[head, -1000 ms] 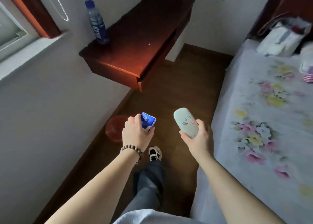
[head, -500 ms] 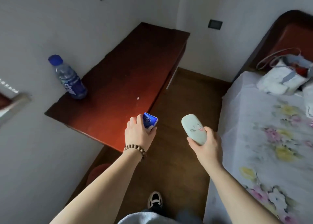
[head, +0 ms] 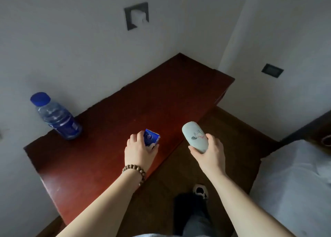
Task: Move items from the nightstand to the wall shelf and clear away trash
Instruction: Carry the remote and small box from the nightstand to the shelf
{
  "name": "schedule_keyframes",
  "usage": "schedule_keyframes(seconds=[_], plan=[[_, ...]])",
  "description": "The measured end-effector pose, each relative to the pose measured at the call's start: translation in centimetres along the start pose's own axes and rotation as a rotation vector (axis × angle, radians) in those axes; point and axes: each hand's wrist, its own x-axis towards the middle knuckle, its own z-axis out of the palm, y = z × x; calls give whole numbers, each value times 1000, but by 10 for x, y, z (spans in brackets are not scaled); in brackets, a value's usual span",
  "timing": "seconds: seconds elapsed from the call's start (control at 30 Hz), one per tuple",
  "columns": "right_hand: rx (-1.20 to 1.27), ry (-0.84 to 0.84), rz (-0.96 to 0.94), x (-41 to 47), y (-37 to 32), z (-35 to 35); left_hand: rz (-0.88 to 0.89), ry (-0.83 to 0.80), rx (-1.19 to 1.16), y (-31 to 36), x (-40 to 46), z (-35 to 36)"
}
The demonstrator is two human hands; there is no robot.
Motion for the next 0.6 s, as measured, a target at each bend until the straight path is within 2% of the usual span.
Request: schedule_keyframes(seconds=[0.13, 0.33, 0.6], plan=[[24, -92, -157, 109, 18, -14, -133, 61, -31, 50, 53, 37], [-6, -192, -255, 230, 55, -30, -258, 64, 10, 112, 115, 86], [-69, -360, -385, 329, 61, 2, -240, -14, 154, 132, 179, 119]])
